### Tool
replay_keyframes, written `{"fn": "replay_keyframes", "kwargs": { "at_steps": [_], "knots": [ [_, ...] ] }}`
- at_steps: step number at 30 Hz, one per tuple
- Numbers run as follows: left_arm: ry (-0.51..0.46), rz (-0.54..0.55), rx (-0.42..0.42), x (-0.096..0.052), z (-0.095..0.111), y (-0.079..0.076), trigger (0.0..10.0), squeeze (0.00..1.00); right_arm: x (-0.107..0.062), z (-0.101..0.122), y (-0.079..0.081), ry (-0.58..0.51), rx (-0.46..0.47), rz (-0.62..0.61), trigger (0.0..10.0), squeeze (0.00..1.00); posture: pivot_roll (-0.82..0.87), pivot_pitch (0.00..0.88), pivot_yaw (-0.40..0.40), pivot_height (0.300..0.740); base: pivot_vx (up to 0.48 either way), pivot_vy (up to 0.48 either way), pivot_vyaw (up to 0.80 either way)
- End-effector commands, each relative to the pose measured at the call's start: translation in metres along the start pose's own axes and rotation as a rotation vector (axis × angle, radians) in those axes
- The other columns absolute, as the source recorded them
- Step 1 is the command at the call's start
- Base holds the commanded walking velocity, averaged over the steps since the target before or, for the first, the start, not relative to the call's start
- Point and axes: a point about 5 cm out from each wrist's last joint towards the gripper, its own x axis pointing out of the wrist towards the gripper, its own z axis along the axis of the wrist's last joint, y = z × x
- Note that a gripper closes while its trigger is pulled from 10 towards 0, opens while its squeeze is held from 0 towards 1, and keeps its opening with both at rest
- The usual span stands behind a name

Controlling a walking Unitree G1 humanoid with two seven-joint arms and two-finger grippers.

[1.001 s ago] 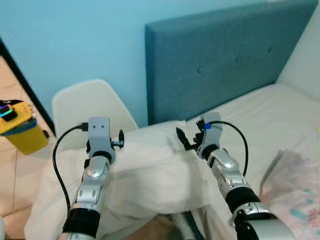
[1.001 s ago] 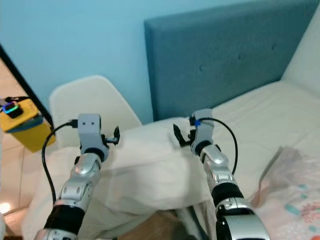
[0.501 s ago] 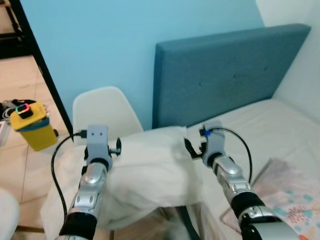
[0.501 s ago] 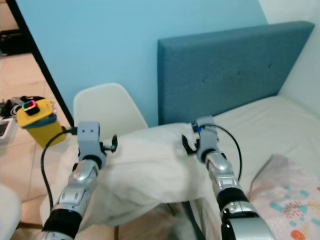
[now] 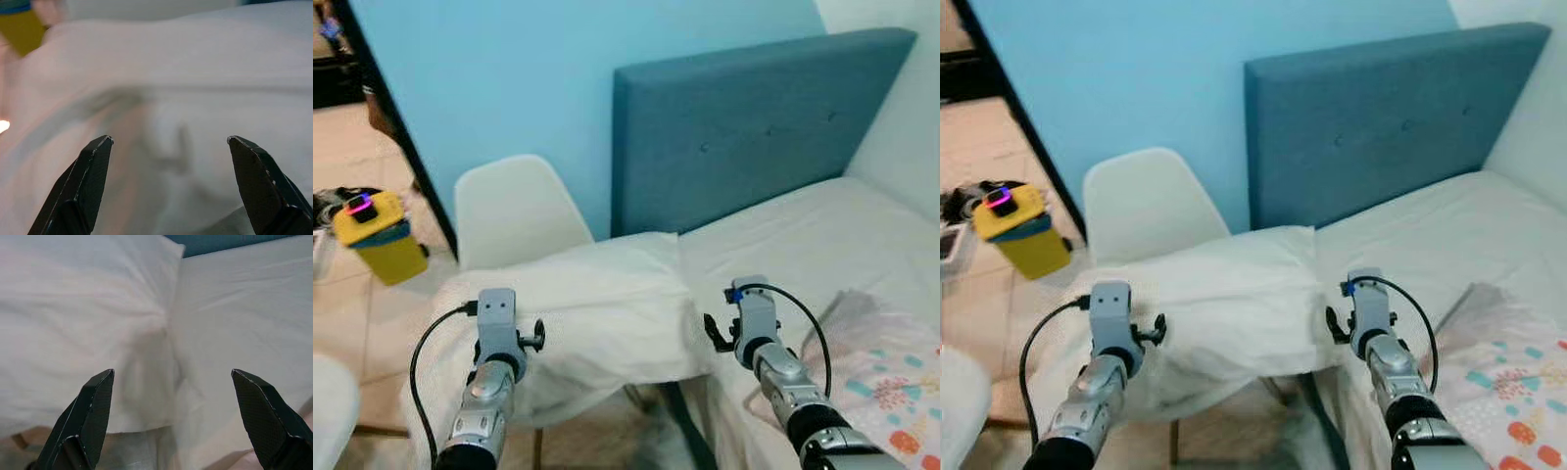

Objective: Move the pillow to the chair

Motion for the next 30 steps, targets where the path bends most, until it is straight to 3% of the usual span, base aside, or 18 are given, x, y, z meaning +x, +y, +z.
{"fn": "replay_keyframes", "kwargs": {
  "at_steps": [1, 8, 14, 30],
  "knots": [
    [0.028, 0.006, 0.002, -0.002, -0.010, 0.004, 10.0, 0.00, -0.002, -0.008, -0.002, 0.036, 0.015, -0.015, 10.0, 0.00, 0.00, 0.104, -0.004, 0.733, -0.412, 0.000, 0.00],
    [0.037, -0.021, 0.022, -0.003, -0.015, -0.002, 10.0, 0.00, -0.002, -0.008, -0.009, 0.043, 0.053, -0.052, 10.0, 0.00, 0.00, 0.105, -0.003, 0.733, -0.406, 0.000, -0.44],
    [0.045, -0.041, 0.059, -0.005, -0.022, -0.003, 10.0, 0.00, -0.002, -0.007, -0.010, 0.039, 0.084, -0.073, 10.0, 0.00, 0.00, 0.109, 0.001, 0.733, 0.000, 0.000, -0.76],
    [0.186, -0.014, 0.150, -0.017, -0.062, 0.015, 10.0, 0.00, -0.004, -0.016, -0.011, 0.071, 0.117, -0.093, 10.0, 0.00, 0.01, 0.095, 0.004, 0.733, 0.000, 0.000, -0.76]
  ]
}}
